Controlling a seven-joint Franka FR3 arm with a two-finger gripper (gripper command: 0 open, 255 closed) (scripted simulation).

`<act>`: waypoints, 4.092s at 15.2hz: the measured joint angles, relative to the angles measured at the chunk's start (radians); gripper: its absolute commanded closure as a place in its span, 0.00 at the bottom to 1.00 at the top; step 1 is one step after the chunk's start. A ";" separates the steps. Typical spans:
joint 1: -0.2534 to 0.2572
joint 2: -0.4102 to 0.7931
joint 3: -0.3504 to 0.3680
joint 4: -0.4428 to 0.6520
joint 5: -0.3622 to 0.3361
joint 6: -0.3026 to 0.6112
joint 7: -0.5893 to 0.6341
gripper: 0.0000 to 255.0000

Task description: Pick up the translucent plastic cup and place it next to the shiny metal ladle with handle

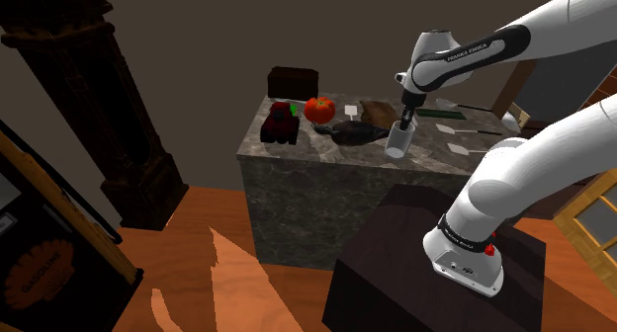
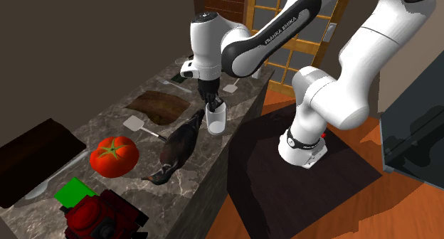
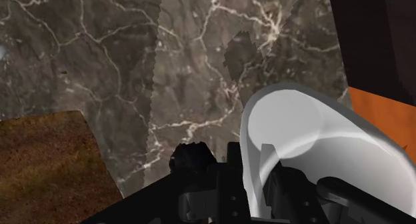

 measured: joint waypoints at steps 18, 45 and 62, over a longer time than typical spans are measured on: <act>-0.003 -0.102 0.061 0.111 0.023 -0.213 0.004 1.00; 0.016 -0.141 0.141 0.433 0.082 -0.575 -0.015 1.00; -0.059 -0.075 -0.218 0.526 -0.059 -0.506 -0.398 1.00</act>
